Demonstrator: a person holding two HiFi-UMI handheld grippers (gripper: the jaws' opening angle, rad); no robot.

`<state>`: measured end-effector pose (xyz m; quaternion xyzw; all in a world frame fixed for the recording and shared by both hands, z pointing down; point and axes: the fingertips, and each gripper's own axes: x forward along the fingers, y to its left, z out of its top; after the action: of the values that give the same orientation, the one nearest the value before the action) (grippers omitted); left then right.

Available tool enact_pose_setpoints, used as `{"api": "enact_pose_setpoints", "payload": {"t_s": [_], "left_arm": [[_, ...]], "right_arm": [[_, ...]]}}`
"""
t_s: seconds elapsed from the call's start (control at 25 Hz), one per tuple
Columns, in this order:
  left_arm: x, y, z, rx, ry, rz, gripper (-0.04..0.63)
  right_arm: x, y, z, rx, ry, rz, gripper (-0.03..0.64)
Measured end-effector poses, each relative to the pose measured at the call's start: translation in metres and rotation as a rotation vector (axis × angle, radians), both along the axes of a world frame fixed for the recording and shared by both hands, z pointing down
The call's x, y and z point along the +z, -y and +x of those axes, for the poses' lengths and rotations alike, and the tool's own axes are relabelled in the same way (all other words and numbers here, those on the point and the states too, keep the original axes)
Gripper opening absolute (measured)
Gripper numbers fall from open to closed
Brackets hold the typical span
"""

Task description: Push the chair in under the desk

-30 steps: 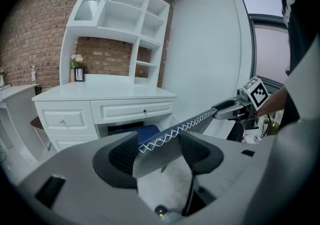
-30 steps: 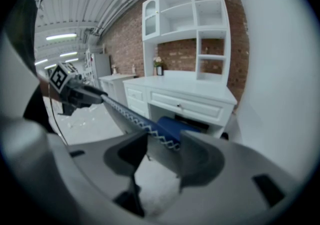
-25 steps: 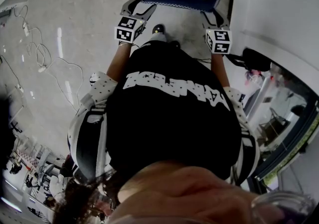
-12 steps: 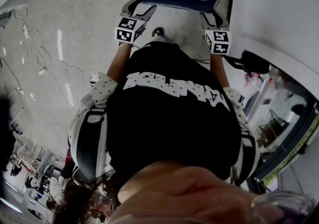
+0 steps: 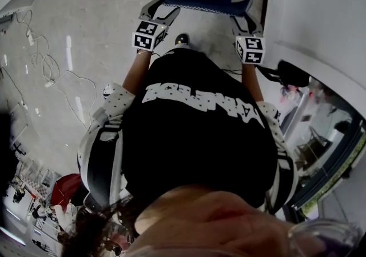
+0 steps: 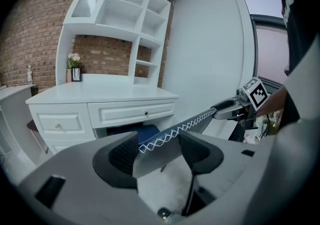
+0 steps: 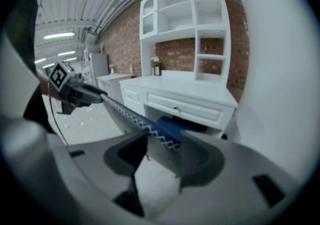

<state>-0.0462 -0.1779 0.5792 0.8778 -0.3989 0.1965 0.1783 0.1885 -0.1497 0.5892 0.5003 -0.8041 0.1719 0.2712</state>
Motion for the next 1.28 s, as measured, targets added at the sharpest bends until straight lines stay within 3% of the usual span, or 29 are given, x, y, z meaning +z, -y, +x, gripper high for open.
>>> {"api": "enact_pose_setpoints", "payload": {"t_s": [1.28], "left_arm": [[-0.009, 0.001, 0.011, 0.017, -0.016, 0.029, 0.293]], "right_arm": [[-0.007, -0.002, 0.011, 0.024, 0.005, 0.011, 0.207]]}}
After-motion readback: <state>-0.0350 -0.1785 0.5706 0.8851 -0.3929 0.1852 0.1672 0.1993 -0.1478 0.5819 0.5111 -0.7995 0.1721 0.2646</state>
